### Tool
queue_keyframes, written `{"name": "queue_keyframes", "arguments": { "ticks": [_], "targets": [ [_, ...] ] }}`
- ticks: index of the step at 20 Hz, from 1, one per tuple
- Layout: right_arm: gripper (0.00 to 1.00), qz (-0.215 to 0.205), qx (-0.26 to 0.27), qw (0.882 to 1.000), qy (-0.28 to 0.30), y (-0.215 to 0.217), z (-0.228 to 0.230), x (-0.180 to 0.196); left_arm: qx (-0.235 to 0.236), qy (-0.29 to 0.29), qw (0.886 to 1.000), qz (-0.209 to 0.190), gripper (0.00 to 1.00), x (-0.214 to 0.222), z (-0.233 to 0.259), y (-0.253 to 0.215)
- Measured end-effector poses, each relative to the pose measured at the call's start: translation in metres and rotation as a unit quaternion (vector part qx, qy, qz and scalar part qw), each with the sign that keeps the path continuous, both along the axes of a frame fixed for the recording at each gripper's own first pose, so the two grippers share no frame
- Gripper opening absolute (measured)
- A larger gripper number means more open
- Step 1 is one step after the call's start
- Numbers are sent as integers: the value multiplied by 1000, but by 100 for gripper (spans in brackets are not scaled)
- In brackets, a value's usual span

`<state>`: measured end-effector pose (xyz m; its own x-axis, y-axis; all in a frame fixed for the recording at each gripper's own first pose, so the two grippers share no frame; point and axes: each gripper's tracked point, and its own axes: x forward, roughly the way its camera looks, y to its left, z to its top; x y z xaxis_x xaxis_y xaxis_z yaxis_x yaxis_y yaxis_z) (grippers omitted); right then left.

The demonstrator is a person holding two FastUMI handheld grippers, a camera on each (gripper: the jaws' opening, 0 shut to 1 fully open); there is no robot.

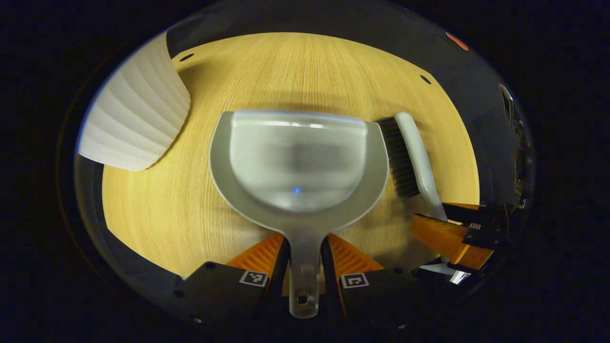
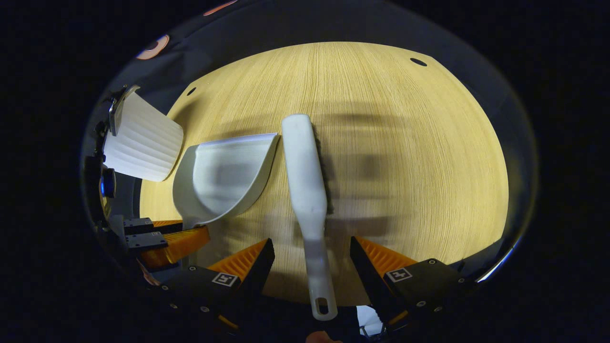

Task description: Pick up the small broom and dustpan from the desktop, sweep the trash into the dustpan with the broom, and then empty the trash into the garbage bin.

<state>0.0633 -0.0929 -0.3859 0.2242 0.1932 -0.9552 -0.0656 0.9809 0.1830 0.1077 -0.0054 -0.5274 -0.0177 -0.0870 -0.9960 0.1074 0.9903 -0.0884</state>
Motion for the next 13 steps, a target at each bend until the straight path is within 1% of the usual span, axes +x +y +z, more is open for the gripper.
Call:
{"name": "queue_keyframes", "arguments": {
  "ticks": [5, 6, 7, 10, 12, 13],
  "targets": [
    [96, -5, 3, 1000, -6, -2, 6, 2, -4, -3, 1000, -19, 56, 2, 13, -1],
    [96, -8, 2, 1000, -9, -3, 6, 3, 0, 0, 1000, -29, 58, -1, 16, 2],
    [96, -9, 2, 1000, -11, -5, 8, 4, 5, -4, 999, -36, 64, 1, 23, 7],
    [96, -18, -1, 1000, -25, -10, 14, 7, 5, -27, 999, -30, 75, 11, 41, 11],
    [97, -26, -7, 998, -55, -16, 28, 19, -2, -53, 998, -29, 74, 24, 58, 11],
    [96, -33, -13, 997, -76, -20, 37, 27, 3, -68, 997, -41, 75, 32, 66, 12]
  ]
}}
